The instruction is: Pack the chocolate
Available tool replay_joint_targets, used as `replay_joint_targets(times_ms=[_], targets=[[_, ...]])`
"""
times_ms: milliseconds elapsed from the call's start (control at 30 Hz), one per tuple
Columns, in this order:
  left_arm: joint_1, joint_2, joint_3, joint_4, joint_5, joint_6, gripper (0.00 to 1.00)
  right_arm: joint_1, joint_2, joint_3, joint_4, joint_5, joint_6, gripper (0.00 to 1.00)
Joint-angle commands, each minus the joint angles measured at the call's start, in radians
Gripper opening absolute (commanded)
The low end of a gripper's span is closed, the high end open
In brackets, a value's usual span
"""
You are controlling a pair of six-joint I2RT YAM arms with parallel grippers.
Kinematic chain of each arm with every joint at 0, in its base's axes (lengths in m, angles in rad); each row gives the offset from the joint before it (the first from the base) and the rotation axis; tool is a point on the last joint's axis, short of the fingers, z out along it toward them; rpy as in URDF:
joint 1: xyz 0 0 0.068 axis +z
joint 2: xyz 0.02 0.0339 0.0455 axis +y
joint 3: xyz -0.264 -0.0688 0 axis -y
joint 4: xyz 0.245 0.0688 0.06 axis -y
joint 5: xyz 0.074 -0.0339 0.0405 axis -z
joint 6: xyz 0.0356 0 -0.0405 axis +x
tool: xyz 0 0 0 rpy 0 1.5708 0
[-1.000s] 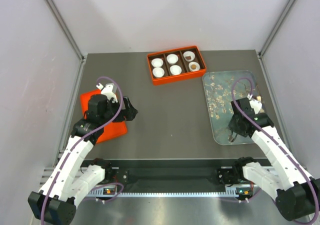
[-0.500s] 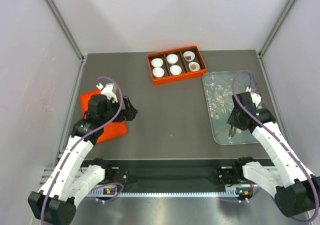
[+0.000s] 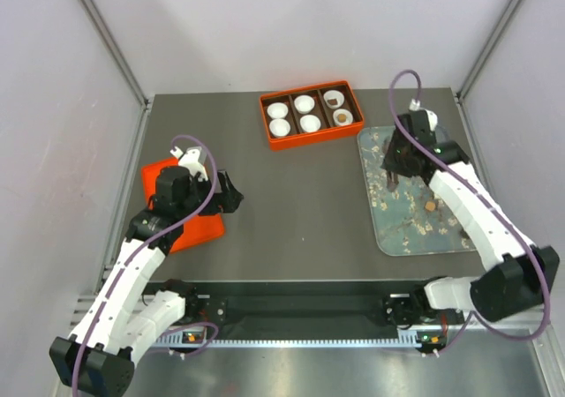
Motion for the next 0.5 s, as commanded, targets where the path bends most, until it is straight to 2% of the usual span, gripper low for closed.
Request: replay_joint_targets(times_ms=[0,267,467], targets=[[-0.003,0.004,-0.001,0.027,-0.013,0.010,0.98,0.084,0.141,0.164,0.141,-0.011,-0.069,0.31],[-0.002,0.010,0.000,0.024,-0.019,0.009,0.98,0.226,0.518,0.500,0.257,0.051,-0.181,0.30],[-0.003,0.015,-0.001,0.021,-0.023,0.009,0.98,0.273,0.697,0.605,0.329,0.058,-0.248,0.31]])
